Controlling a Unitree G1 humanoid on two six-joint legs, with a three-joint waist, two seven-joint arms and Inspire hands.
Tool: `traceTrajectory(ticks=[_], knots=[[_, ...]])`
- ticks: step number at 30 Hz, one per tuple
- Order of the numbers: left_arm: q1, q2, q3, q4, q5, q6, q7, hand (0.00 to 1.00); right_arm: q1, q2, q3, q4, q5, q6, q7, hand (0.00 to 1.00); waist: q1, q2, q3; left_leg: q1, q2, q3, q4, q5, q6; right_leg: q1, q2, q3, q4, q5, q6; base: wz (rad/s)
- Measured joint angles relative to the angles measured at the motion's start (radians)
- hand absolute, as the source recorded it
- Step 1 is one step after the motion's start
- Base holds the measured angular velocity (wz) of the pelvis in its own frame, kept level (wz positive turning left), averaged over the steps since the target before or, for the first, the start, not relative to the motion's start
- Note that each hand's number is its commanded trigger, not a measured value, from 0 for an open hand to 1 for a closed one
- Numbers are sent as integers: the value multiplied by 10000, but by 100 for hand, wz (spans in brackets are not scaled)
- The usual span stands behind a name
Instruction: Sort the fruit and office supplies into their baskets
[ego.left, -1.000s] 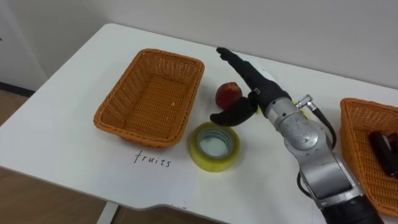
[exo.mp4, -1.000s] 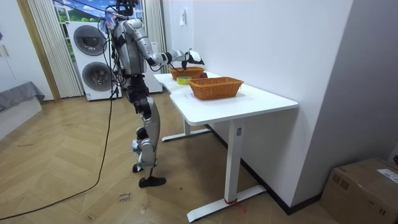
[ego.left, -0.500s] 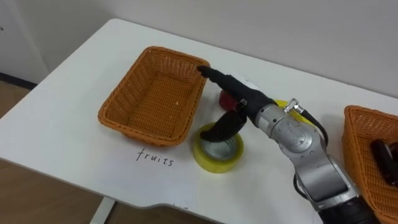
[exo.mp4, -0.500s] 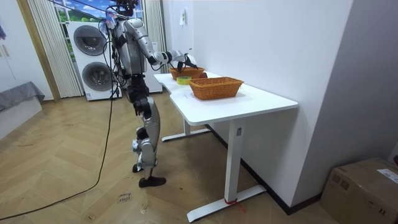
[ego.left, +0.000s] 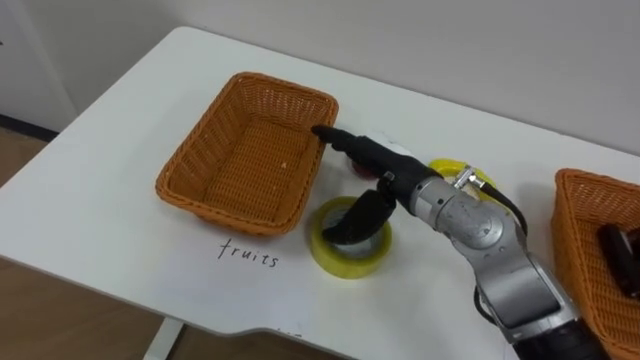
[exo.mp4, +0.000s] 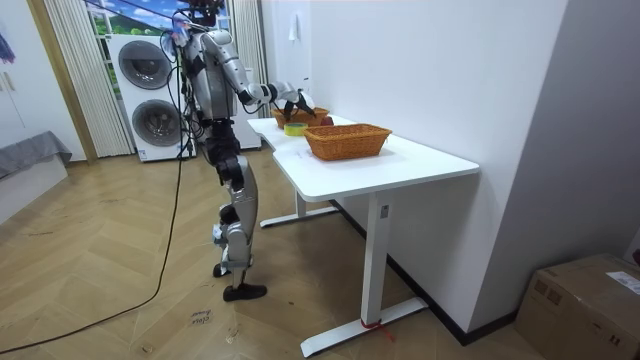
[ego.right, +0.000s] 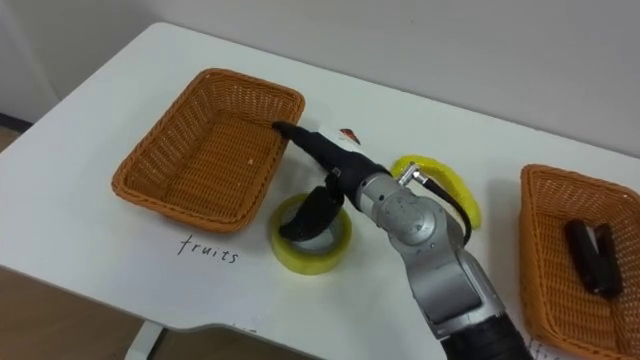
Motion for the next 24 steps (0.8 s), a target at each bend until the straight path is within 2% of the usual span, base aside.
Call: traceTrajectory(ticks=[24], knots=[[2, 18, 240, -27, 18, 7, -252, 0, 160, -442, -333, -15, -622, 7, 194, 0, -66, -69, -34, -12, -8, -69, 15, 1, 0, 17, -7, 1, 5, 0, 0, 0]])
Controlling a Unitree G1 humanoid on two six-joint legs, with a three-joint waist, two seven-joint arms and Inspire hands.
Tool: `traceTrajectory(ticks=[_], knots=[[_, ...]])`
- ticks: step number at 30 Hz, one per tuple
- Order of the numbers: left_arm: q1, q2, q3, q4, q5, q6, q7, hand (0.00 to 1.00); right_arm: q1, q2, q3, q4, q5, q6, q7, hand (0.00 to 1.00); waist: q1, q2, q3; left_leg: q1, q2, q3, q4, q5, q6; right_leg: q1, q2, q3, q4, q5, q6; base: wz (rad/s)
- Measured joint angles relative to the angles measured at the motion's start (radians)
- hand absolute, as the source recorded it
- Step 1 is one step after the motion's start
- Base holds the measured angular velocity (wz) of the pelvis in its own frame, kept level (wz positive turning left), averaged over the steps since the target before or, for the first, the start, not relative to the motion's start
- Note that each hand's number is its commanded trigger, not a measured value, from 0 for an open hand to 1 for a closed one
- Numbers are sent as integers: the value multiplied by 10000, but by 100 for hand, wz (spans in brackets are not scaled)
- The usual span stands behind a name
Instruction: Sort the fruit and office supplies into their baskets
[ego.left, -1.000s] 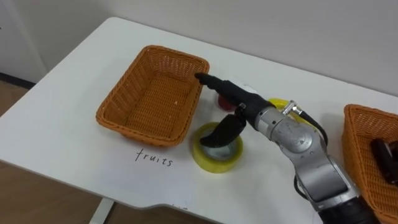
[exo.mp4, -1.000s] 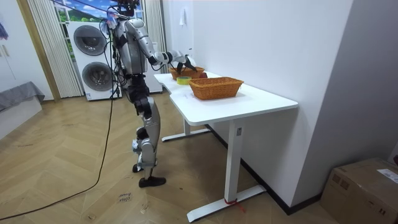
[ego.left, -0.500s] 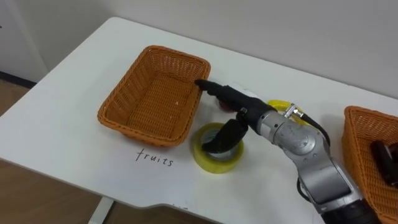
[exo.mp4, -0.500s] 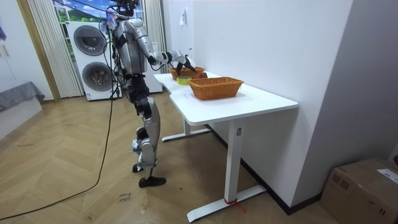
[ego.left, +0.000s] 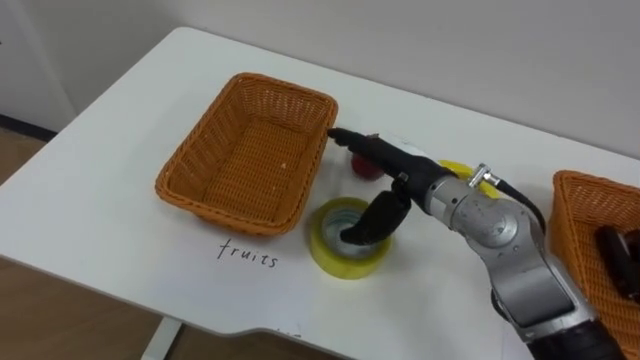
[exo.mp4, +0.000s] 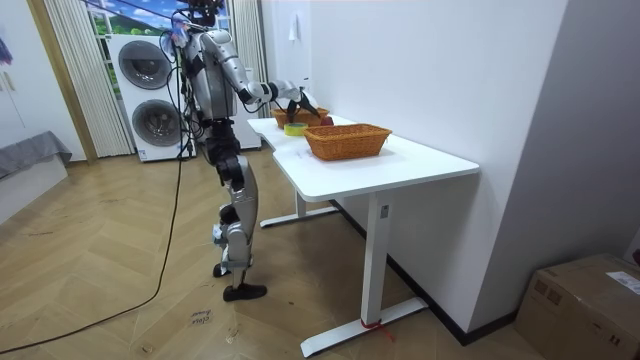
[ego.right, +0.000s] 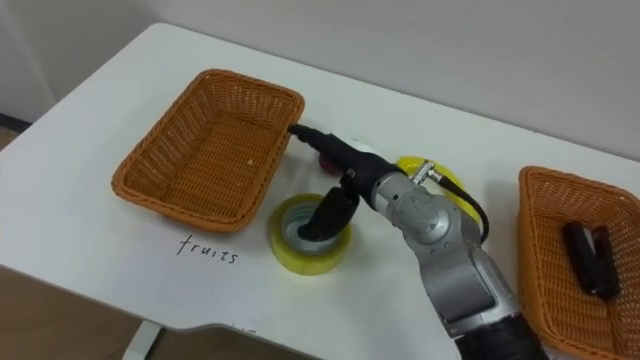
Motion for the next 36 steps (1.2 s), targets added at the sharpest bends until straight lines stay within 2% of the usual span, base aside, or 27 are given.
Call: traceTrajectory(ticks=[2, 9, 19, 23, 36], knots=[[14, 27, 5, -11, -10, 6, -65, 0, 148, -4, -86, 69, -99, 59, 2, 0, 3, -25, -14, 3, -1, 0, 2, 0, 0, 1, -3, -32, 2, 0, 0, 0], [147, 35, 171, -11, -3, 6, -87, 0, 475, -11, -527, 70, -209, 439, 438, 0, -83, -73, 16, 4, -13, -10, 14, 0, 3, 4, -9, -42, 2, 0, 0, 0], [231, 41, 218, -31, -14, 8, -73, 0, 449, -11, -573, 15, -583, 459, 1085, 0, -185, -121, 25, 6, -9, -26, -3, 0, 2, -4, -4, -49, 0, 0, 0, 0], [191, 60, 224, -31, -16, 8, -74, 0, 449, -11, -621, 16, -578, 462, 1278, 0, -193, -187, 58, 7, -6, -24, -1, 0, 2, -4, -2, -48, -2, 0, 0, 0], [183, 87, 260, 61, -11, 59, -82, 0, 464, -8, -617, 29, -601, 708, 1990, 0, -140, -200, 53, 31, -3, 10, 6, 1, 1, 14, 1, -46, -2, 0, 0, 0]])
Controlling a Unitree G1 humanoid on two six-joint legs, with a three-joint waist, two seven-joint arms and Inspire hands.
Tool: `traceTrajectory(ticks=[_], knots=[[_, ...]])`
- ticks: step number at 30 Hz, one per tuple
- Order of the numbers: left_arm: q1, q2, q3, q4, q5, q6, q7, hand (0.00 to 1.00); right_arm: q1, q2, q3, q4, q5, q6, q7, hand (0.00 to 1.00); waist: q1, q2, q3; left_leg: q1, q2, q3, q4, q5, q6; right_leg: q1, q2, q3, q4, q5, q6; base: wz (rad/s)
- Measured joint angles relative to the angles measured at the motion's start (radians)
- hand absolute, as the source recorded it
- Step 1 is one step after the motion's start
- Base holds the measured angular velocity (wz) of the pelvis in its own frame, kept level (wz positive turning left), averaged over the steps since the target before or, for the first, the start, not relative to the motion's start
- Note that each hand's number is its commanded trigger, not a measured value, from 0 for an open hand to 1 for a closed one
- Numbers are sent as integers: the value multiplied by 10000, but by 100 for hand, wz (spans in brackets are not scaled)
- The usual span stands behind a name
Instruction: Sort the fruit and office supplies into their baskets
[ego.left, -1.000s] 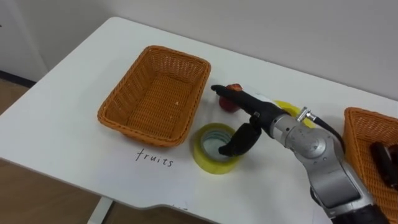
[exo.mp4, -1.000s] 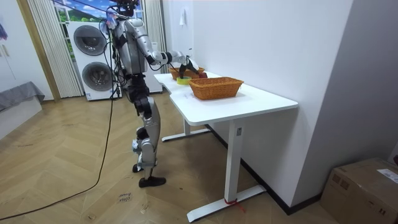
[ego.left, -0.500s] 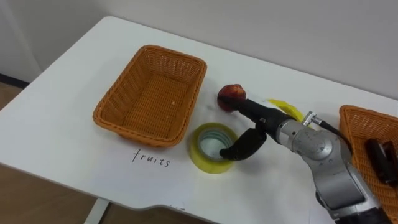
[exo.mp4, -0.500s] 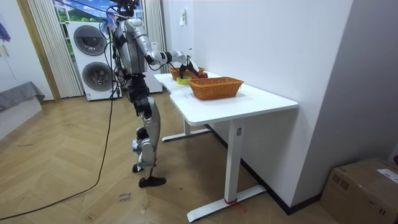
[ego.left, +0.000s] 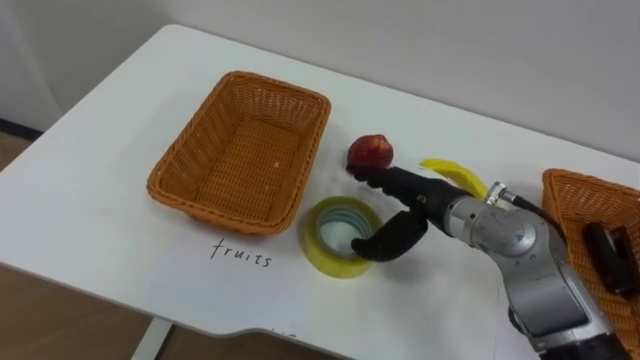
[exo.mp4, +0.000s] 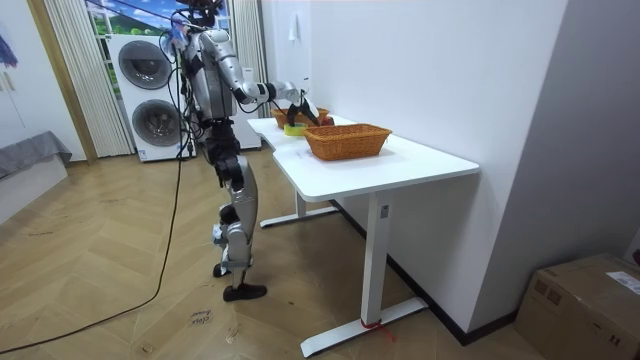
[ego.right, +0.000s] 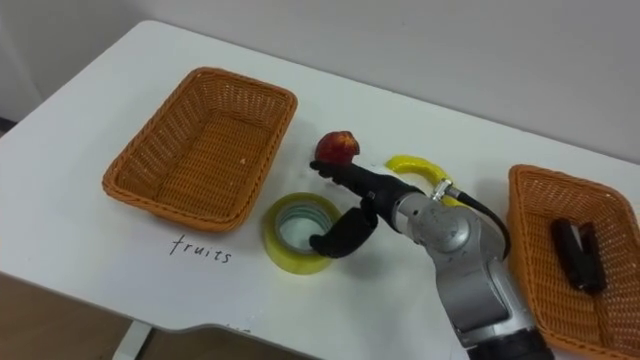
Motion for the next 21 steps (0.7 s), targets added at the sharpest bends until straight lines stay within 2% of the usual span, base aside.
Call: traceTrajectory(ticks=[8, 9, 10, 11, 17, 21], knots=[[0, 80, -6, 178, 8, 175, -119, 0, -98, -84, 91, 1, -429, 392, 995, 0, 246, -4, 1, 94, 7, 14, -14, 9, -16, 78, 16, 47, 7, 0, -1, -2], [-12, 132, -18, 283, 9, 257, -158, 0, -128, -157, 174, 1, -428, 462, 1218, 55, 254, -11, 3, 99, 7, 9, -14, 13, -21, 84, 18, 43, 7, 1, -1, 0], [-22, 158, -20, 320, 9, 303, -185, 0, -132, -181, 204, 1, -429, 521, 1309, 73, 257, -16, 3, 101, 7, 8, -14, 15, -23, 87, 19, 42, 7, 1, -1, 0], [7, 197, -19, 331, 10, 396, -192, 0, -135, -197, 222, 1, -428, 613, 1425, 100, 269, -28, 5, 108, 7, 3, -14, 19, -27, 96, 19, 31, 5, 1, -3, 0], [-149, 361, -106, 461, 4, 710, -172, 0, -441, -320, 411, 68, -545, 1030, 1481, 100, 463, -203, 2, 144, 12, -11, -4, 21, -31, 145, 22, -5, 4, 2, -4, 0], [-286, 444, -112, 703, -13, 746, -65, 0, -686, -326, 658, 279, -863, 1033, 1366, 100, 495, -331, 8, 144, 8, -42, -5, 19, -28, 162, 20, -32, 0, 2, -4, 2]])
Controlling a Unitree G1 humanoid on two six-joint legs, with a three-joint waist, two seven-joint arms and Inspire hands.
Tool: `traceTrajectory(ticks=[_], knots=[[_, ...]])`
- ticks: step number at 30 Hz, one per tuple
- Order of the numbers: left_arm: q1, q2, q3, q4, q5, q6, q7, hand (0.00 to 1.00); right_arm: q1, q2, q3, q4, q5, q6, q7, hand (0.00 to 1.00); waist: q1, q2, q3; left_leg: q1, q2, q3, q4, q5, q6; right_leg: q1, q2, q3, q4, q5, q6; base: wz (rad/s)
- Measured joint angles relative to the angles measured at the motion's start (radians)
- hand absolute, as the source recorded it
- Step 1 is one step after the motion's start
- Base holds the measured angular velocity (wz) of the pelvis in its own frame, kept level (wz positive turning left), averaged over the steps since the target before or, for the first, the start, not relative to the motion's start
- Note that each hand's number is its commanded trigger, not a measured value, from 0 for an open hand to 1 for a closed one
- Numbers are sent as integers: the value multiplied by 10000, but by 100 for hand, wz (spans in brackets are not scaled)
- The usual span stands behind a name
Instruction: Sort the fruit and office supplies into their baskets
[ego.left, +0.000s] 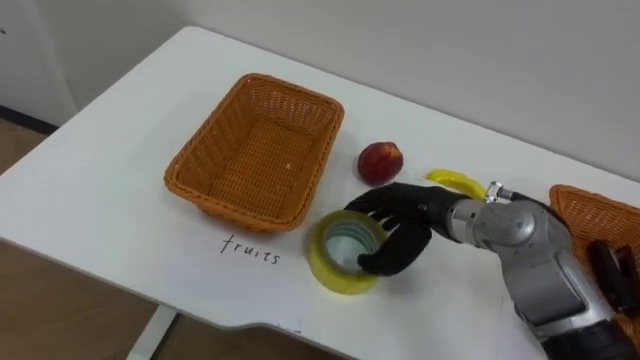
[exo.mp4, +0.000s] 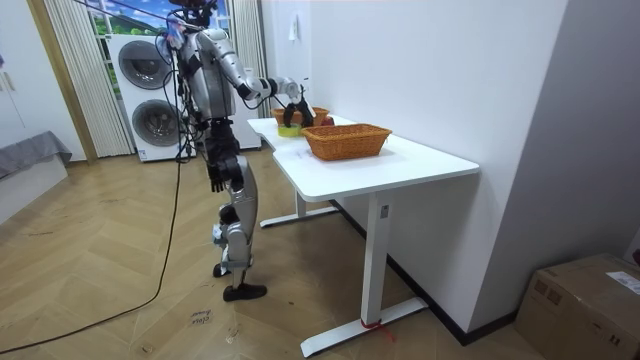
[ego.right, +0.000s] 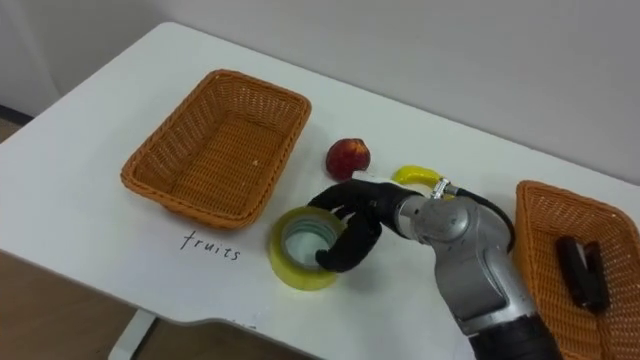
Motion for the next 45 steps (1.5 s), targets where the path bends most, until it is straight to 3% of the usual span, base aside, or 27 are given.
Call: traceTrajectory(ticks=[22, 27, 32, 37, 40, 43, 45], knots=[[-425, 154, 12, 618, 21, 179, 502, 0, -205, -32, 243, 346, -106, 194, 250, 100, 159, -75, 11, -7, 1, -65, -31, 1, -2, -16, 23, 26, -15, 0, 0, 1], [-361, 150, -11, 611, -58, 134, 673, 0, -206, -233, 229, 503, 448, 122, 84, 100, 275, -153, 11, -5, 0, -60, -28, 5, -7, -25, 27, 63, 2, -1, 0, 0], [-319, 144, 0, 542, 9, 56, 759, 0, 31, -435, 160, 327, 1100, -36, -271, 100, 177, -159, 8, -36, -2, -54, -2, 3, -5, -33, 15, 54, -9, 0, 0, 0], [-60, 80, 315, 293, -4, -337, 763, 0, 952, -430, -806, -447, 1825, -492, -875, 100, -239, -47, 11, -31, -12, -62, -6, 8, 4, -18, -4, 89, -4, -1, 1, 1], [262, 5, 491, 318, -98, -569, 762, 0, 1262, -432, -1824, -903, 2501, -739, -1365, 100, -705, 180, -41, 16, -25, -30, 4, 12, 14, 10, -19, 89, 7, 1, 2, -3], [410, -117, 580, 274, -77, -815, 765, 0, 1266, -429, -2788, -1069, 3051, -1090, -2251, 100, -1099, 430, 9, 28, -19, 72, -2, 17, 20, 3, -24, 116, 2, 5, 7, -9], [539, -336, 815, 86, -64, -1032, 765, 0, 1283, -427, -3412, -1074, 3036, -1345, -2843, 100, -1254, 637, -38, 41, -5, 153, -1, 16, 18, -19, -16, 218, 10, 6, 3, -9]])
